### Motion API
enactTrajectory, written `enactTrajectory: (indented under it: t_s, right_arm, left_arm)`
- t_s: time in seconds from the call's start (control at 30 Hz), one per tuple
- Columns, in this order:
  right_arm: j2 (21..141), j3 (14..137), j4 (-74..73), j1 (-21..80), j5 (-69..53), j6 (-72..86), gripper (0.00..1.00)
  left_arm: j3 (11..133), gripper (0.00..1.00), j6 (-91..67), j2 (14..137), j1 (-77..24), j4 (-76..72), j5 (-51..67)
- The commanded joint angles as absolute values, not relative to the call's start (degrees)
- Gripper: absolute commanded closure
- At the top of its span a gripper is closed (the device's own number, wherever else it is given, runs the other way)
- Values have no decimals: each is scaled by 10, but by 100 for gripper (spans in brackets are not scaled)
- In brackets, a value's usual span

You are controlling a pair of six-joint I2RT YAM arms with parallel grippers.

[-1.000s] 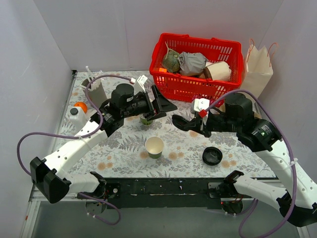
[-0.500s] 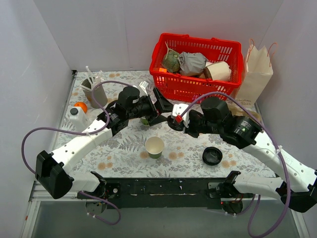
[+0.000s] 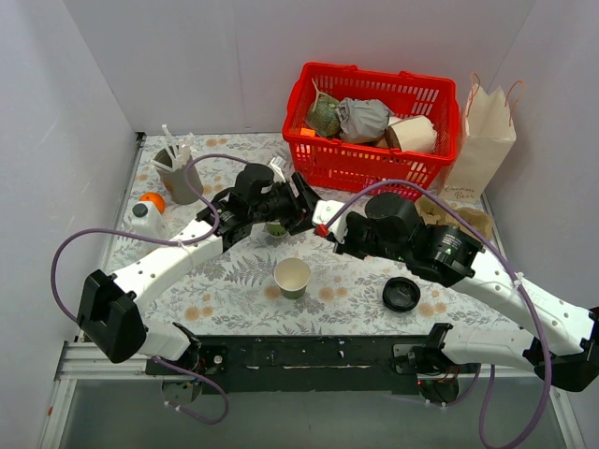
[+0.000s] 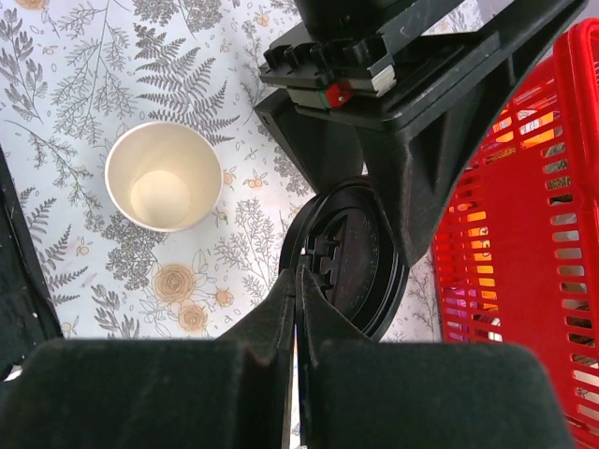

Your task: Pack the takeout coffee

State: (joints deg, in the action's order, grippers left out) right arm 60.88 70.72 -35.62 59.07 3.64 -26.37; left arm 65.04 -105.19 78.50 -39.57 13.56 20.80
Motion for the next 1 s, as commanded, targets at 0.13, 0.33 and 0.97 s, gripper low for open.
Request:
enactTrajectory:
  t_s: [0.13, 0.33, 0.97]
  right_arm:
    - [605, 691, -319, 599, 36, -260, 99]
    - [579, 663, -311, 602, 31, -263, 56]
    - [519, 508, -132, 653, 184, -405, 43]
  left_arm:
    - [634, 76, -1064, 766, -396, 113, 216]
    - [626, 88, -1078, 759, -397, 118, 213]
    - [626, 86, -1110, 736, -396, 142, 221]
